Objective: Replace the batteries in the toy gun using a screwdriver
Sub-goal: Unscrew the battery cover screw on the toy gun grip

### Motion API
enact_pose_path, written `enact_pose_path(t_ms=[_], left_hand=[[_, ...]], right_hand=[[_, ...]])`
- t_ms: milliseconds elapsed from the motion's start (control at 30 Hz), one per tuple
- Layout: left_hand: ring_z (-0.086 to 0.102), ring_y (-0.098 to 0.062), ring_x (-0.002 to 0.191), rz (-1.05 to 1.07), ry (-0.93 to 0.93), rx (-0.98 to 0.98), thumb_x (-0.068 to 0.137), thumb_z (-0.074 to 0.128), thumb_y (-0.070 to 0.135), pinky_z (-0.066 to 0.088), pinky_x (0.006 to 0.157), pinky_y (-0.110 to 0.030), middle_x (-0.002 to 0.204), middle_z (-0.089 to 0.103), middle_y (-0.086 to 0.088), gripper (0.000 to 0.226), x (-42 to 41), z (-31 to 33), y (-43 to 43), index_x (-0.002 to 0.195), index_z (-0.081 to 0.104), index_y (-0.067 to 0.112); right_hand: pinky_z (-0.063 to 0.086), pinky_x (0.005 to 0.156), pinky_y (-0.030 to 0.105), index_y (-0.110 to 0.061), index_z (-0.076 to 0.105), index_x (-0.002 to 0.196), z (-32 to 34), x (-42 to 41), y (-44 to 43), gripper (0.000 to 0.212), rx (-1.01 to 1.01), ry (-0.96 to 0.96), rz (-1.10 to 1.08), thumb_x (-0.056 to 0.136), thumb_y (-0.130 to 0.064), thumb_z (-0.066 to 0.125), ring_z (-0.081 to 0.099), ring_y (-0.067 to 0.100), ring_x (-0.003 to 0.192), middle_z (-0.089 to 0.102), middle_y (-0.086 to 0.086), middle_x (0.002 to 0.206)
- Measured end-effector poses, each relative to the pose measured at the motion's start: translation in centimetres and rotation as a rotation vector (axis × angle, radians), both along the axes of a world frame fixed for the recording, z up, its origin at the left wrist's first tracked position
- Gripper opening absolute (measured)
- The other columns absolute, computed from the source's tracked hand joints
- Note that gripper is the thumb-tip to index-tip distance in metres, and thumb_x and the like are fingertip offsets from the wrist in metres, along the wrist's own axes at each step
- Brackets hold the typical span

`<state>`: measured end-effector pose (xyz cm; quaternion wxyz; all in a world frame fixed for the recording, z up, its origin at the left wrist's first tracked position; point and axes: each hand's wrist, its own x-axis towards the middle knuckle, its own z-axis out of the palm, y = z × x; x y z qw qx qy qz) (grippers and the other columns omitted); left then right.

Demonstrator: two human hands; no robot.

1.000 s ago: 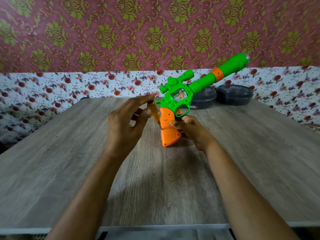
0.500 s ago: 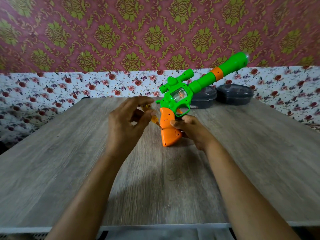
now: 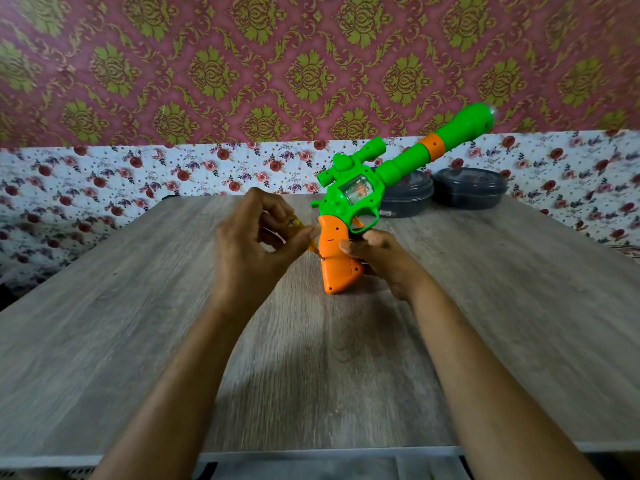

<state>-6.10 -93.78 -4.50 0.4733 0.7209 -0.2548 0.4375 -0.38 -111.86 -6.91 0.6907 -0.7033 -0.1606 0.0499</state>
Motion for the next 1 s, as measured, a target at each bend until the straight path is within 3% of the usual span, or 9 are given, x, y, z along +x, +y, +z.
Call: enact_pose_path(t_ms=[133, 333, 500, 600, 667, 800, 900, 1000], left_hand=[[0.064, -0.014, 0.061, -0.002, 0.011, 0.024, 0.075, 0.07, 0.033, 0.054, 0.054, -0.031, 0.084, 0.061, 0.011, 0.033, -0.08, -0.07, -0.21, 0.087, 0.039, 0.038], [0.067, -0.007, 0.066, -0.049, 0.007, 0.047, 0.086, 0.059, 0.023, 0.057, 0.061, -0.033, 0.095, 0.065, 0.001, 0.02, -0.06, 0.01, -0.01, 0.102, 0.056, 0.035], [0.07, -0.009, 0.075, -0.095, 0.072, -0.022, 0.087, 0.052, 0.023, 0.058, 0.07, -0.027, 0.102, 0.069, 0.017, 0.034, 0.56, -0.22, 0.54, 0.121, 0.056, 0.024], [0.07, -0.007, 0.072, -0.075, 0.077, -0.039, 0.085, 0.061, 0.023, 0.058, 0.067, -0.026, 0.095, 0.068, 0.022, 0.032, 0.6, -0.09, 0.67, 0.116, 0.059, 0.028], [0.068, -0.006, 0.066, -0.055, 0.074, -0.04, 0.08, 0.069, 0.023, 0.056, 0.063, -0.025, 0.088, 0.067, 0.023, 0.025, 0.27, 0.12, 0.52, 0.1, 0.059, 0.033], [0.063, -0.009, 0.062, -0.039, 0.058, -0.065, 0.071, 0.076, 0.032, 0.05, 0.056, -0.022, 0.08, 0.067, 0.014, 0.03, 0.03, 0.27, 0.36, 0.081, 0.048, 0.028], [0.067, -0.017, 0.062, -0.07, 0.079, -0.055, 0.072, 0.073, 0.033, 0.055, 0.056, -0.031, 0.083, 0.068, 0.0, 0.032, -0.18, 0.15, -0.02, 0.084, 0.044, 0.025], [0.067, -0.013, 0.059, -0.072, 0.083, -0.03, 0.078, 0.073, 0.022, 0.057, 0.056, -0.033, 0.086, 0.066, -0.005, 0.031, -0.19, 0.14, -0.13, 0.097, 0.052, 0.034]], right_hand=[[0.05, 0.057, 0.009, -0.011, 0.054, 0.115, -0.01, 0.04, 0.03, 0.024, -0.003, -0.003, 0.013, 0.092, -0.005, 0.05, 0.065, -0.008, 0.067, 0.064, -0.005, 0.09], [0.052, 0.061, 0.01, -0.005, 0.055, 0.119, -0.08, 0.22, 0.08, 0.028, -0.035, 0.0, -0.024, 0.091, -0.008, 0.052, 0.061, 0.003, 0.077, 0.063, -0.005, 0.089], [0.051, 0.061, 0.009, -0.008, 0.057, 0.114, -0.11, 0.24, 0.13, 0.024, -0.027, 0.0, -0.041, 0.091, -0.008, 0.053, 0.058, 0.005, 0.077, 0.062, -0.004, 0.086], [0.051, 0.065, 0.011, -0.009, 0.057, 0.115, -0.24, 0.38, 0.01, 0.025, -0.03, -0.008, -0.035, 0.09, -0.01, 0.054, 0.06, 0.005, 0.078, 0.063, -0.004, 0.088], [0.052, 0.066, 0.012, -0.012, 0.057, 0.114, -0.33, 0.5, -0.03, 0.024, -0.028, -0.011, -0.021, 0.09, -0.011, 0.054, 0.062, 0.001, 0.076, 0.064, -0.005, 0.089], [0.052, 0.063, 0.012, -0.01, 0.056, 0.117, -0.42, 0.62, -0.02, 0.027, -0.005, -0.01, -0.002, 0.091, -0.008, 0.053, 0.064, -0.007, 0.068, 0.064, -0.005, 0.089], [0.053, 0.063, 0.012, -0.007, 0.055, 0.121, -0.4, 0.65, -0.08, 0.03, -0.001, -0.007, 0.017, 0.091, -0.008, 0.052, 0.065, -0.005, 0.07, 0.065, -0.004, 0.091], [0.053, 0.062, 0.012, -0.01, 0.055, 0.12, -0.31, 0.53, -0.07, 0.029, 0.002, -0.009, 0.029, 0.091, -0.009, 0.052, 0.066, -0.004, 0.072, 0.065, -0.005, 0.092]])
